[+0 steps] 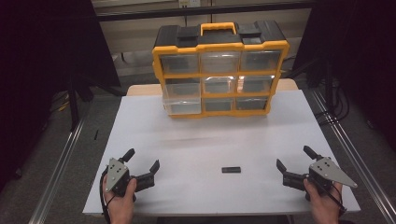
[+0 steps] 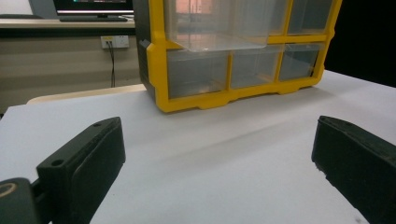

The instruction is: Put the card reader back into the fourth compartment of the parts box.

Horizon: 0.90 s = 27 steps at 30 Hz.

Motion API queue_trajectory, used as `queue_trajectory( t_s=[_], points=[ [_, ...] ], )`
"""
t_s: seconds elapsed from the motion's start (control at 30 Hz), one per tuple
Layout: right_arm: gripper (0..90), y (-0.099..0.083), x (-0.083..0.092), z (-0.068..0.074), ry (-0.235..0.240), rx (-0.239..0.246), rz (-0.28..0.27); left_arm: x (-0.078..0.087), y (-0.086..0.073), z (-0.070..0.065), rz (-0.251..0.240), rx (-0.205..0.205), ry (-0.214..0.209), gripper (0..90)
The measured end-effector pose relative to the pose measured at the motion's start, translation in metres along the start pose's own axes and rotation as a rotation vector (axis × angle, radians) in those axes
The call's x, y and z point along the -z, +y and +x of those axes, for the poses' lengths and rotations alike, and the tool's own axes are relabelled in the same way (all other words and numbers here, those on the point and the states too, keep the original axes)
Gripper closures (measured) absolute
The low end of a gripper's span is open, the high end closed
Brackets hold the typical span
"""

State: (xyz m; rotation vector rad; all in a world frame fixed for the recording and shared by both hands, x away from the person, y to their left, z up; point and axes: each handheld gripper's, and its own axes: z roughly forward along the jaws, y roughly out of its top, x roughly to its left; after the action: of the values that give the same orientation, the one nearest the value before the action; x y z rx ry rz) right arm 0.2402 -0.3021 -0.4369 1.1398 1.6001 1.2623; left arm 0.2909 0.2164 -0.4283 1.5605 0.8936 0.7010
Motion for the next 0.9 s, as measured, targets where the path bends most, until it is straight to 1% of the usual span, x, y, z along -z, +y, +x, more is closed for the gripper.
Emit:
queue_trajectory(
  t_s=[0.07,0.1,0.13,0.2,0.23,0.3,0.33,0.37,0.4,0.43,0.47,0.5,0.53,0.57,0.6,0.63,0.67,0.7,0.77,0.8,0.83,0.9],
  points=[
    [0.0,0.0,0.0,0.0,0.006,0.001,-0.001,0.0,0.0,0.0,0.002,-0.016,0.001,3.0],
    [0.0,0.0,0.0,0.0,0.006,-0.002,-0.002,-0.001,0.0,-0.001,-0.002,-0.013,-0.003,3.1],
    [0.0,0.0,0.0,0.0,0.007,0.0,-0.004,-0.001,-0.001,-0.001,0.011,-0.024,-0.01,3.0],
    [0.0,0.0,-0.001,0.0,0.012,-0.002,-0.002,-0.002,0.0,-0.002,0.02,-0.017,-0.031,2.9],
    [0.0,0.0,-0.001,0.0,0.013,-0.003,-0.002,-0.002,0.0,-0.003,0.016,-0.015,-0.037,2.9],
    [0.0,0.0,-0.001,0.0,0.017,-0.001,-0.003,-0.002,0.0,-0.004,0.014,-0.015,-0.034,2.8],
    [0.0,-0.001,-0.001,0.0,0.023,0.0,-0.002,-0.003,0.001,-0.004,0.03,-0.032,-0.032,2.8],
    [0.0,-0.001,0.0,0.0,0.025,-0.002,-0.002,-0.004,0.002,-0.005,0.03,-0.028,-0.044,2.9],
    [0.0,-0.001,0.0,0.0,0.025,-0.003,-0.001,-0.004,0.003,-0.006,0.026,-0.015,-0.055,3.1],
    [0.0,-0.001,0.001,0.0,0.025,-0.006,0.001,-0.005,0.004,-0.006,0.034,-0.037,-0.068,3.1],
    [0.0,-0.001,0.001,0.0,0.025,-0.006,0.001,-0.005,0.004,-0.006,0.034,-0.037,-0.068,3.1],
    [0.0,-0.002,0.003,-0.001,0.028,-0.007,-0.001,-0.008,0.004,-0.009,0.034,-0.031,-0.09,2.9],
    [0.0,-0.002,0.003,-0.001,0.029,-0.006,-0.003,-0.008,0.004,-0.009,0.034,-0.031,-0.09,2.7],
    [0.0,-0.002,0.004,-0.001,0.031,-0.002,-0.002,-0.01,0.004,-0.011,0.042,-0.024,-0.114,2.8],
    [0.0,-0.002,0.004,-0.001,0.034,-0.003,-0.002,-0.011,0.004,-0.011,0.05,-0.039,-0.115,2.8],
    [0.0,-0.002,0.003,0.0,0.035,-0.005,-0.001,-0.012,0.004,-0.012,0.057,-0.035,-0.117,3.2],
    [0.0,-0.002,0.003,0.0,0.035,-0.006,0.0,-0.013,0.004,-0.012,0.065,-0.036,-0.129,4.5],
    [0.0,-0.002,0.003,0.0,0.036,-0.005,-0.001,-0.015,0.005,-0.012,0.072,-0.031,-0.149,5.5],
    [0.0,-0.002,0.003,0.0,0.04,-0.005,0.0,-0.016,0.005,-0.013,0.072,-0.007,-0.174,5.2],
    [0.0,-0.002,0.003,0.0,0.039,0.0,0.002,-0.016,0.005,-0.013,0.072,-0.007,-0.174,5.2],
    [0.0,-0.002,0.003,0.0,0.042,0.001,0.005,-0.017,0.007,-0.013,0.091,-0.01,-0.198,5.1],
    [0.0,-0.001,0.002,0.001,0.043,0.002,0.001,-0.018,0.007,-0.012,0.107,-0.006,-0.217,4.9]
  ],
)
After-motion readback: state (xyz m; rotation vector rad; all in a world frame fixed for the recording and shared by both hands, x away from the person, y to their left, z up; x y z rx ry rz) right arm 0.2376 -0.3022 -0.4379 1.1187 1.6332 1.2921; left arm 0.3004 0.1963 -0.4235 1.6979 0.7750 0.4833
